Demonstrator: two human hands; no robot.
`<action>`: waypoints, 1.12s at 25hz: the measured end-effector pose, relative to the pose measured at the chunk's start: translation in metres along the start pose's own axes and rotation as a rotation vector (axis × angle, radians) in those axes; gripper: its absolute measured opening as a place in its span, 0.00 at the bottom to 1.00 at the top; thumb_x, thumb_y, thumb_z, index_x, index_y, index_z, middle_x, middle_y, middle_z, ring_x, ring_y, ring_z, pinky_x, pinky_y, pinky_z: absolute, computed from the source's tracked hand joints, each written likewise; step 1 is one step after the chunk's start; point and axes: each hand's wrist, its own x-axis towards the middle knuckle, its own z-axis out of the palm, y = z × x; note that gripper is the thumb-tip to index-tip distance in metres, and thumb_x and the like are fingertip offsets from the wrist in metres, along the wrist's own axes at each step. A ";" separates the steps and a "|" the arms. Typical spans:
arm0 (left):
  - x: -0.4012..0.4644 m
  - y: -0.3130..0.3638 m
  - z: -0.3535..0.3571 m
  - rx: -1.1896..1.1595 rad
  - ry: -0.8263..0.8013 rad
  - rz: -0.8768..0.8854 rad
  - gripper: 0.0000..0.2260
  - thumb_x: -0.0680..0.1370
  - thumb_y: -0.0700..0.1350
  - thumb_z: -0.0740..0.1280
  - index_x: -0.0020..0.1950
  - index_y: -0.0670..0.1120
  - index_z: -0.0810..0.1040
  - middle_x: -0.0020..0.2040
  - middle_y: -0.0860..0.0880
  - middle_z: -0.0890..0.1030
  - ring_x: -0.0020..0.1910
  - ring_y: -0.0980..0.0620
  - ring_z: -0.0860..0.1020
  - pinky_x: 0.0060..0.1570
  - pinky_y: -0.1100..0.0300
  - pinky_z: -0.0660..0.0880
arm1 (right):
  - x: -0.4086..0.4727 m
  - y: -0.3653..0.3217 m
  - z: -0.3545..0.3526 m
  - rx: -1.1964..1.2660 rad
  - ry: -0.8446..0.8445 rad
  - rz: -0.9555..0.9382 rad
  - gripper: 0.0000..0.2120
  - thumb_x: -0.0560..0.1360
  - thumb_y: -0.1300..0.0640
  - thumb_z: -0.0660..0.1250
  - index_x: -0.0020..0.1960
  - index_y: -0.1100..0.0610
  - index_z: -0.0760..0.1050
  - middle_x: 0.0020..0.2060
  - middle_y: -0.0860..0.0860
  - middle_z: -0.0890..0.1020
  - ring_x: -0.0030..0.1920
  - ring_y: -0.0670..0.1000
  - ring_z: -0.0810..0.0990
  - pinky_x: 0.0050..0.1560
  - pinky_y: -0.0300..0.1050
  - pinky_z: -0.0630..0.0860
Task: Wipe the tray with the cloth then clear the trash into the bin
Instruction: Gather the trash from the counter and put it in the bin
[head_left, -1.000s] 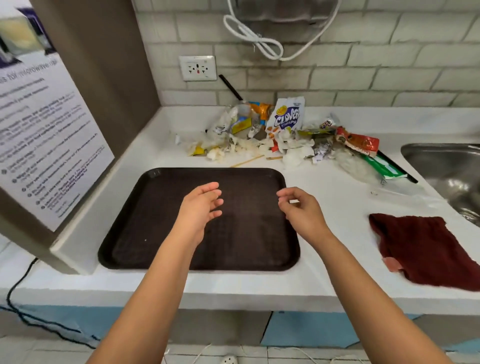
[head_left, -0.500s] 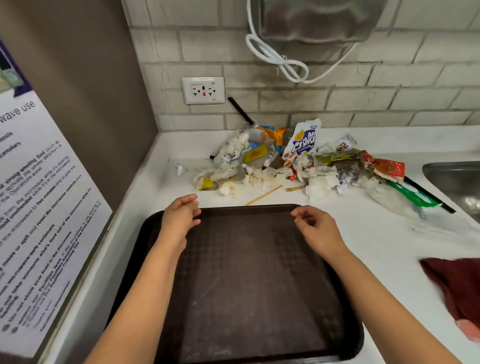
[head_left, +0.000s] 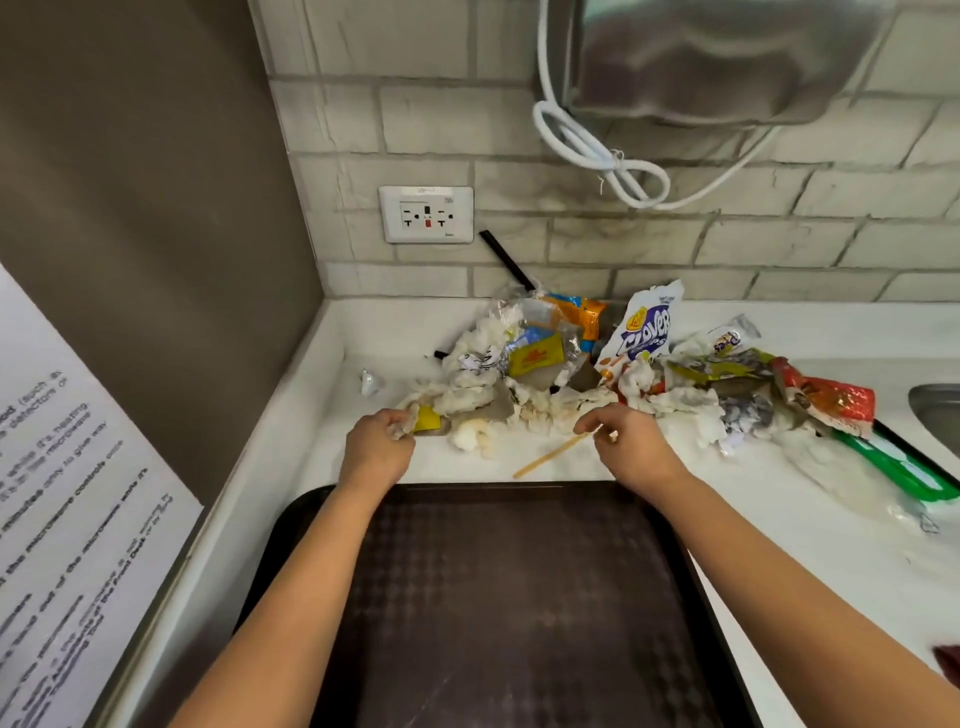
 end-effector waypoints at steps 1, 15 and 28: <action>0.010 0.000 0.004 0.069 -0.014 0.056 0.15 0.75 0.39 0.62 0.62 0.43 0.75 0.60 0.42 0.77 0.60 0.42 0.75 0.51 0.61 0.68 | 0.011 0.002 0.007 -0.086 -0.052 -0.011 0.15 0.74 0.68 0.58 0.50 0.55 0.80 0.52 0.52 0.77 0.46 0.50 0.76 0.47 0.39 0.71; 0.060 0.006 0.030 0.301 -0.157 0.057 0.18 0.71 0.51 0.71 0.56 0.43 0.77 0.55 0.44 0.80 0.56 0.43 0.77 0.49 0.55 0.73 | 0.046 0.009 0.041 -0.616 -0.236 0.027 0.11 0.77 0.51 0.59 0.55 0.51 0.77 0.60 0.51 0.72 0.61 0.55 0.67 0.56 0.48 0.69; 0.055 -0.011 0.016 0.186 -0.118 -0.078 0.22 0.74 0.43 0.68 0.67 0.40 0.69 0.63 0.40 0.73 0.61 0.43 0.74 0.54 0.58 0.70 | 0.009 0.004 0.028 -0.497 -0.099 -0.095 0.10 0.79 0.54 0.55 0.54 0.55 0.73 0.51 0.52 0.80 0.55 0.56 0.72 0.54 0.48 0.65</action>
